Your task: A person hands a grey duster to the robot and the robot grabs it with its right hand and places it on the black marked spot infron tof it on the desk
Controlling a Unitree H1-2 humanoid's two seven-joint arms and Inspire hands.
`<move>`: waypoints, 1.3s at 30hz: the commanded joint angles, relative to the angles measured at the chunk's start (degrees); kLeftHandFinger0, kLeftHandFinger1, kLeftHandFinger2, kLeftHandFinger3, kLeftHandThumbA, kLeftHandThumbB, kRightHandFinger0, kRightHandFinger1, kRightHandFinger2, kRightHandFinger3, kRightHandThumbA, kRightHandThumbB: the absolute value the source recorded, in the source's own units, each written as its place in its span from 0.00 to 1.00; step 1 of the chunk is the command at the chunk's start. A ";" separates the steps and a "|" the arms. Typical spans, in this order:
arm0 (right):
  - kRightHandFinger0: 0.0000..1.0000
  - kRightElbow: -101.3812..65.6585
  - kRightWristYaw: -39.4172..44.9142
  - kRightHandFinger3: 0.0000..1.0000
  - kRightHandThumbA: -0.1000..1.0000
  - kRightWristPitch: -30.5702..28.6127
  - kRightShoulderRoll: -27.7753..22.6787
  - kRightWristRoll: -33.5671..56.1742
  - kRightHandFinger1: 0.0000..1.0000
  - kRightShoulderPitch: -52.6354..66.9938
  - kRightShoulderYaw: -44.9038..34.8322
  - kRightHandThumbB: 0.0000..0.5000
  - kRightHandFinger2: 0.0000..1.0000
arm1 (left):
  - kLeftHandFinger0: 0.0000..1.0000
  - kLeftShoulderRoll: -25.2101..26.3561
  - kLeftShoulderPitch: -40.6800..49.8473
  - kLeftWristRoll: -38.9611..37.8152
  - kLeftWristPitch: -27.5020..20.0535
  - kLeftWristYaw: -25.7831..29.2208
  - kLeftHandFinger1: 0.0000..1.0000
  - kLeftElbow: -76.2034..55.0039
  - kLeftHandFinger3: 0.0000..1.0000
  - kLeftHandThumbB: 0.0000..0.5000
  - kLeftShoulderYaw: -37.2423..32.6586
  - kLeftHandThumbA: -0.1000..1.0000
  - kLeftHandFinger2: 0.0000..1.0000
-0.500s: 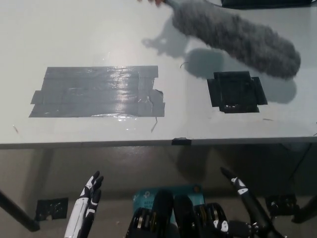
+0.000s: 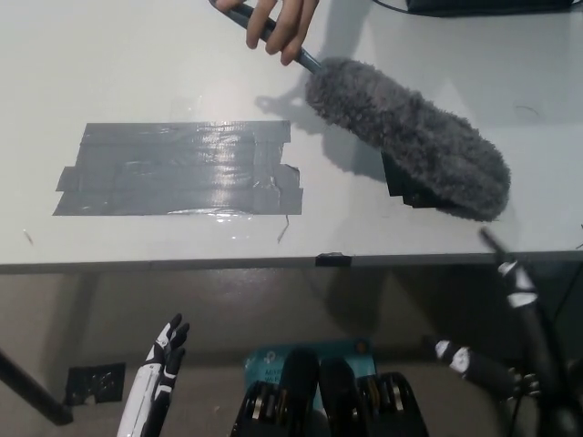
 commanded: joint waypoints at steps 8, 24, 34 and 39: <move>1.00 -14.24 16.47 1.00 1.00 23.81 -7.89 -13.25 1.00 -23.81 -3.77 0.76 1.00 | 1.00 1.03 -0.29 -0.54 -2.52 -0.83 1.00 -0.92 1.00 0.38 -0.32 1.00 1.00; 1.00 21.08 23.98 1.00 1.00 34.71 -9.85 -13.29 1.00 -51.70 7.40 0.93 1.00 | 1.00 1.60 -0.35 -0.29 -2.14 -0.73 1.00 -1.45 1.00 0.37 -0.35 1.00 1.00; 1.00 48.17 23.72 1.00 1.00 33.17 -6.53 -11.65 1.00 -62.22 12.75 1.00 1.00 | 1.00 1.63 -0.75 -0.41 -1.28 -0.90 1.00 -1.79 1.00 0.44 -0.44 1.00 1.00; 1.00 59.87 21.38 1.00 0.94 31.46 -5.57 -12.52 1.00 -65.59 14.76 1.00 1.00 | 1.00 1.77 -0.47 0.15 -1.26 -0.84 1.00 -2.35 1.00 0.41 -0.64 1.00 1.00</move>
